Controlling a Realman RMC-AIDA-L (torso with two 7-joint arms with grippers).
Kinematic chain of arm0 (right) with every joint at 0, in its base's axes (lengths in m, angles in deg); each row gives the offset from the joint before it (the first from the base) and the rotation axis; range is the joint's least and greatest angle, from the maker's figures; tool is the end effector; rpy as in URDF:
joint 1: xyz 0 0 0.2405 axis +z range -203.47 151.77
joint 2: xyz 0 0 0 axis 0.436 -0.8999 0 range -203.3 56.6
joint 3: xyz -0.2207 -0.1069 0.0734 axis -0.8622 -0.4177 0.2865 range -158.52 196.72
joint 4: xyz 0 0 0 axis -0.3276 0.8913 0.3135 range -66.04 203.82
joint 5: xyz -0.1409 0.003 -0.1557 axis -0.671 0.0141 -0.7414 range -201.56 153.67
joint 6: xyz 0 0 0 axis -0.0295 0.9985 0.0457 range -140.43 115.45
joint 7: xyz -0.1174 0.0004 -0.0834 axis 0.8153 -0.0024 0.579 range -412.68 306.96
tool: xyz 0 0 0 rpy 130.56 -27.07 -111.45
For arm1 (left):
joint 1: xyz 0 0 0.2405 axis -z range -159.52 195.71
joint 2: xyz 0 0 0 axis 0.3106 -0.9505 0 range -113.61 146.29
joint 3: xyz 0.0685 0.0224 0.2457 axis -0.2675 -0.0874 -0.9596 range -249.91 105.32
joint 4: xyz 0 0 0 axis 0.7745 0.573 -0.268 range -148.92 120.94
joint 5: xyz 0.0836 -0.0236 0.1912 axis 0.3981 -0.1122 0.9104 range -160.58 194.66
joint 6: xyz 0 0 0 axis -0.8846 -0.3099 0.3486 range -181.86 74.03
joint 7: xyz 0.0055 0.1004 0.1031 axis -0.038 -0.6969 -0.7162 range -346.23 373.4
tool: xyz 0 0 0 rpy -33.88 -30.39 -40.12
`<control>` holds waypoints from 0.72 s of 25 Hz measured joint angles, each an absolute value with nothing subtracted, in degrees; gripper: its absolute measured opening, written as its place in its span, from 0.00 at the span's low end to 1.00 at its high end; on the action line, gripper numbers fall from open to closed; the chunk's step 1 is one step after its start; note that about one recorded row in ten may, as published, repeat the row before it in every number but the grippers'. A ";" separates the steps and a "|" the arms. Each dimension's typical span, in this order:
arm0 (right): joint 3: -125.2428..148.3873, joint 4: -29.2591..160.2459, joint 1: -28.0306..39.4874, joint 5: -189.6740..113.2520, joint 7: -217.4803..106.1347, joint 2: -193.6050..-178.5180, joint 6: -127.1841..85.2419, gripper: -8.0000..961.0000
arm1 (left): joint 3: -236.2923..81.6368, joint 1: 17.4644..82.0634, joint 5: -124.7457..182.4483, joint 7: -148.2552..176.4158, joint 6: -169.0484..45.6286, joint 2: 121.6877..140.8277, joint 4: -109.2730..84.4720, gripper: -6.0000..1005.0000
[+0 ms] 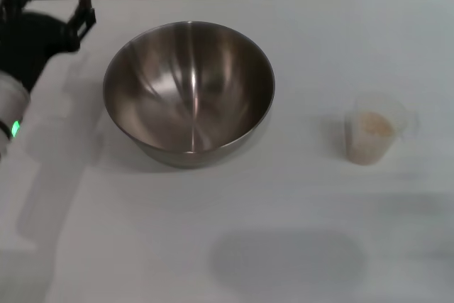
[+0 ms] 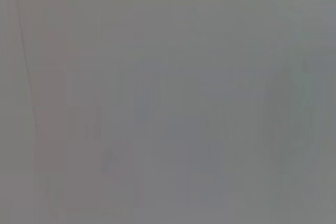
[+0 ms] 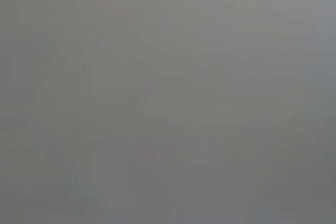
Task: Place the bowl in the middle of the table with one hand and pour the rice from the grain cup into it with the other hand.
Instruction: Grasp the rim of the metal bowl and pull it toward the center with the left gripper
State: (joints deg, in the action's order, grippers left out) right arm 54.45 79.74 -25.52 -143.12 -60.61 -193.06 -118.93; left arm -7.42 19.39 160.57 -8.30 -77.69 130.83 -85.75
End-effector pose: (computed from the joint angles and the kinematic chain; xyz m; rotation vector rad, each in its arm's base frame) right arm 0.3497 0.1571 0.0287 -1.2608 0.3184 0.8804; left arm -0.2360 0.3272 0.0057 -1.7125 -0.4664 -0.5697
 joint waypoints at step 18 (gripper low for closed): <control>54.01 79.75 -25.46 -143.12 -60.61 -193.13 -118.74 0.84 | 10.98 26.78 160.58 -8.32 -19.29 134.56 -105.87 0.82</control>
State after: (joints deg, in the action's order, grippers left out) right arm 54.01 79.75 -25.46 -143.12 -60.61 -193.13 -118.74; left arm 10.98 26.78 160.58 -8.32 -19.29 134.56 -105.87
